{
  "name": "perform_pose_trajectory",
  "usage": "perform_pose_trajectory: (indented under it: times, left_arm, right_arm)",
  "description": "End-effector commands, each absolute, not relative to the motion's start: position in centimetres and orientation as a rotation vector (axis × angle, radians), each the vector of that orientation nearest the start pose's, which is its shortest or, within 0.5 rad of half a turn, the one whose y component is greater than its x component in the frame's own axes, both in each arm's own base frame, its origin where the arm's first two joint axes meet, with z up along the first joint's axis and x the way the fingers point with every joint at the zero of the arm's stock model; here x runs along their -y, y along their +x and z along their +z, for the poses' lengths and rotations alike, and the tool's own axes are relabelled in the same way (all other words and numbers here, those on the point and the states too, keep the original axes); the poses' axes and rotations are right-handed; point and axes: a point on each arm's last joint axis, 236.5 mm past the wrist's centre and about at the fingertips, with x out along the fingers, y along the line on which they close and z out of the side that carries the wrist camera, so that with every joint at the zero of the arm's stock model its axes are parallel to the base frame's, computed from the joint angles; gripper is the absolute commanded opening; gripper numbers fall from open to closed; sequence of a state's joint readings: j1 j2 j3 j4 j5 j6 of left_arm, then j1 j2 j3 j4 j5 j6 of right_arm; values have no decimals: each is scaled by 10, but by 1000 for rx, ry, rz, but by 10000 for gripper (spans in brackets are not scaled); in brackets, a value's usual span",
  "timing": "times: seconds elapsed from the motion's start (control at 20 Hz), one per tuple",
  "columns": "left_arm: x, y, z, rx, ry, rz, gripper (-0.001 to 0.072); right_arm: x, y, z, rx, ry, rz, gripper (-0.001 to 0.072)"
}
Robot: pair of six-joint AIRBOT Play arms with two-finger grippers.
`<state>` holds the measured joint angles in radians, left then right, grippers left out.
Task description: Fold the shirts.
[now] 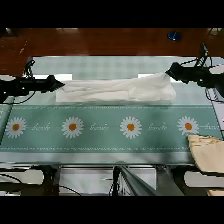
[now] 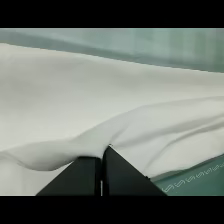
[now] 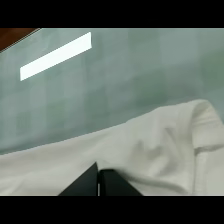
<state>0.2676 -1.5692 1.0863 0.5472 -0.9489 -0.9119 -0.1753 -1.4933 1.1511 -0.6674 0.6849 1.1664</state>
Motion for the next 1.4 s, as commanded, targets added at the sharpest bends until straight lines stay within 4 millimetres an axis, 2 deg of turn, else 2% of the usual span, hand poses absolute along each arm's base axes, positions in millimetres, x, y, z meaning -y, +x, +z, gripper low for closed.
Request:
perform_pose_trajectory:
  times: [0.0,0.3,0.35,0.4,0.45,0.55,0.6,0.65,0.7,0.8,0.9,0.95,1.05,1.1,1.25,1.35]
  left_arm:
    - [35,471,-46,-981,-616,-347,30]
    - [18,484,-49,-935,-562,-277,31]
    - [17,484,-49,-933,-562,-275,46]
    - [17,484,-49,-933,-562,-275,129]
    - [17,484,-49,-933,-562,-275,231]
    - [16,485,-49,-930,-562,-271,406]
    - [11,486,-46,-921,-562,-263,484]
    - [1,488,-40,-907,-552,-251,484]
    - [-13,490,-30,-886,-528,-237,484]
    - [-46,492,-6,-854,-448,-206,478]
    - [-70,487,14,-857,-369,-179,466]
    - [-78,482,18,-871,-338,-159,464]
    - [-87,473,18,-912,-297,-115,463]
    - [-86,468,15,-939,-302,-107,459]
    - [-77,456,8,-1001,-344,-123,454]
    - [-72,452,6,-1024,-344,-141,454]
  right_arm:
    - [-27,523,3,-785,596,141,17]
    - [-26,522,-22,-833,591,131,23]
    - [-28,521,-27,-848,593,136,89]
    - [-29,519,-30,-858,596,140,170]
    - [-30,519,-31,-864,598,142,211]
    - [-30,520,-27,-854,612,144,230]
    - [-30,521,-20,-838,627,145,345]
    - [-27,521,-7,-815,624,150,379]
    - [-19,521,13,-785,600,156,380]
    - [8,519,50,-756,500,152,379]
    - [47,503,60,-862,372,83,379]
    - [69,493,59,-926,301,25,388]
    - [97,474,50,-1044,241,-33,496]
    - [101,466,41,-1102,281,-26,624]
    - [93,446,2,-1256,428,54,623]
    - [68,444,-17,-1312,572,171,623]
